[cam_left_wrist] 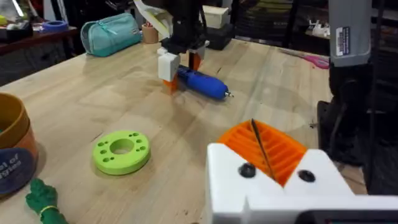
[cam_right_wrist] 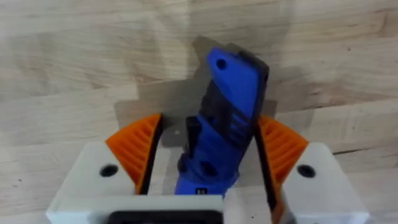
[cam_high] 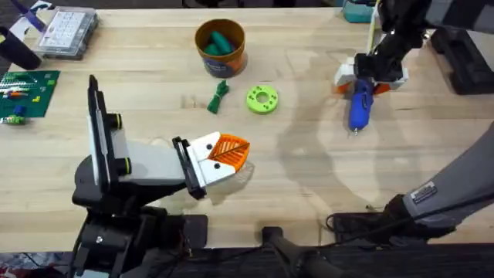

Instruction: Pick up the gripper from the table and insert it into the empty holder that is missing its gripper. Then pick up a screw, insert it into the mounting hole, and use the screwdriver to tighten it. Finally, clean up the table by picking up the vegetable and placing it into the bucket.

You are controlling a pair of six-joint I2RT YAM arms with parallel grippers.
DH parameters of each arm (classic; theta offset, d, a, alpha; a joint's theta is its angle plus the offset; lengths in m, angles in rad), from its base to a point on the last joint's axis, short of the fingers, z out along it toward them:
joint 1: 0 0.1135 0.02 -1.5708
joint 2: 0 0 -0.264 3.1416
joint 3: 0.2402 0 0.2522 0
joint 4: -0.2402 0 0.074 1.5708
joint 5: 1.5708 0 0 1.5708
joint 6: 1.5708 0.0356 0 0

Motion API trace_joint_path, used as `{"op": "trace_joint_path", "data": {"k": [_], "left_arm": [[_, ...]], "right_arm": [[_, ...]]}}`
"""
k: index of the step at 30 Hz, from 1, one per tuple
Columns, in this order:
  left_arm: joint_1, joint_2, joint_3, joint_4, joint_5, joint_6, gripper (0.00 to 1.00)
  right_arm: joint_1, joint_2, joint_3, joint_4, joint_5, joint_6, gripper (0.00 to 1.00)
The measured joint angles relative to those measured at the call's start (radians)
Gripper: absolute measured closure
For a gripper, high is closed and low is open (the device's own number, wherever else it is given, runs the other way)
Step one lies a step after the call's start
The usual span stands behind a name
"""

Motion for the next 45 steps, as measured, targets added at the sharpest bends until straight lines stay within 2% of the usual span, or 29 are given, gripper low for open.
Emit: {"op": "trace_joint_path", "data": {"k": [4,8,11,12,13,30,36,45], "left_arm": [[0.000,0.000,0.000,0.000,0.000,0.000,0.991],[0.000,0.000,0.000,0.000,0.000,0.000,0.991],[0.000,0.000,0.000,0.000,0.000,0.000,0.991],[0.000,0.000,0.000,0.000,0.000,0.000,0.991],[0.000,0.000,0.000,0.000,0.000,0.000,0.991],[0.000,0.000,0.000,0.000,0.000,0.000,0.991],[0.000,0.000,0.000,0.000,0.000,0.000,0.991],[0.000,0.000,0.000,0.000,0.000,0.000,0.991]], "right_arm": [[-0.005,0.002,0.000,0.004,-0.011,0.001,0.433],[-0.006,0.003,0.000,0.004,-0.011,-0.001,0.631],[-0.006,0.006,0.000,0.005,-0.007,-0.001,0.893],[-0.006,0.008,0.000,0.005,-0.007,-0.002,0.955],[-0.007,0.008,0.000,0.004,-0.007,-0.001,0.976],[-0.008,-0.023,0.000,0.011,-0.008,-0.001,0.975],[0.017,-0.199,0.000,0.071,-0.010,-0.007,0.975],[0.163,-0.482,0.001,0.313,-0.093,-0.032,0.975]]}}
